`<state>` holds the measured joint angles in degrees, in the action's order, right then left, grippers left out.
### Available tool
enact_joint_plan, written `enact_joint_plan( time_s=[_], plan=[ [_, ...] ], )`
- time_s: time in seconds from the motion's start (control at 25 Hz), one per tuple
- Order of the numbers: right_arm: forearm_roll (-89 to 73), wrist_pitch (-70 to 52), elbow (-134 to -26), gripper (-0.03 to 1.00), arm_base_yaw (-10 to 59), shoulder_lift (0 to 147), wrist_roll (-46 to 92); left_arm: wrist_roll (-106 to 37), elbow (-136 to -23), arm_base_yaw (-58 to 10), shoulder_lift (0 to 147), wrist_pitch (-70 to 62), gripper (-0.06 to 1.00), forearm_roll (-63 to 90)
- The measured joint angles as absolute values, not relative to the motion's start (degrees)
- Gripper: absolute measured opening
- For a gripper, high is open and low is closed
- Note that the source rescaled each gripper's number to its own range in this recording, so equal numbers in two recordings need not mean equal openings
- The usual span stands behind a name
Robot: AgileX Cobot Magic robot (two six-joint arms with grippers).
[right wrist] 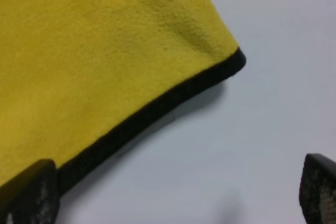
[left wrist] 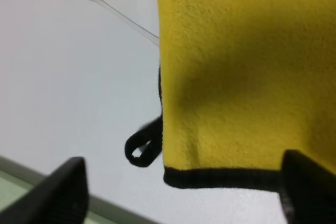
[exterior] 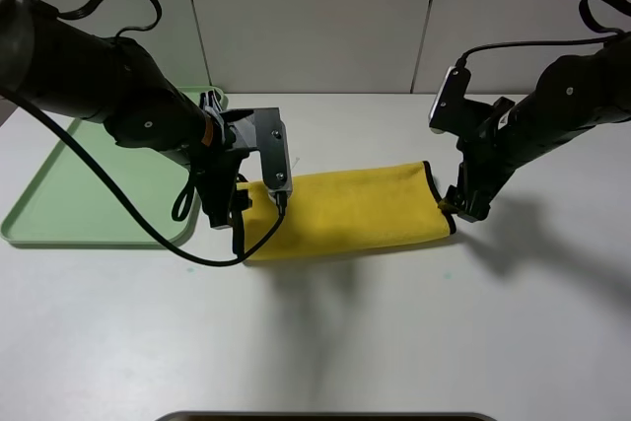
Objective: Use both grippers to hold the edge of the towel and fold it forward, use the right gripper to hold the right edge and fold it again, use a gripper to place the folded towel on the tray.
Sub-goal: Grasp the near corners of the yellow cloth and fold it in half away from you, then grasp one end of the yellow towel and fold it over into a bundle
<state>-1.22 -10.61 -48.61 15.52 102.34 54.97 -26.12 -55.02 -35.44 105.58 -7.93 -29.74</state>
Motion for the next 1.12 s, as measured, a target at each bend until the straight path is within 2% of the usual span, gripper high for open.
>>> enact_joint_plan(
  time_s=[0.36, 0.6, 1.12],
  plan=[
    [-1.2, -10.6, -48.6, 1.00, 15.5, 102.3, 54.8, -26.1, -55.0, -35.4, 105.6, -7.9, 0.83, -29.7],
    [-1.2, -10.6, -48.6, 1.00, 15.5, 102.3, 54.8, -26.1, -55.0, -35.4, 105.6, -7.9, 0.98, -29.7],
    [-1.2, -10.5, -48.6, 1.00, 15.5, 102.3, 54.8, -26.1, -55.0, -35.4, 105.6, -7.9, 1.00, -29.7]
  ],
)
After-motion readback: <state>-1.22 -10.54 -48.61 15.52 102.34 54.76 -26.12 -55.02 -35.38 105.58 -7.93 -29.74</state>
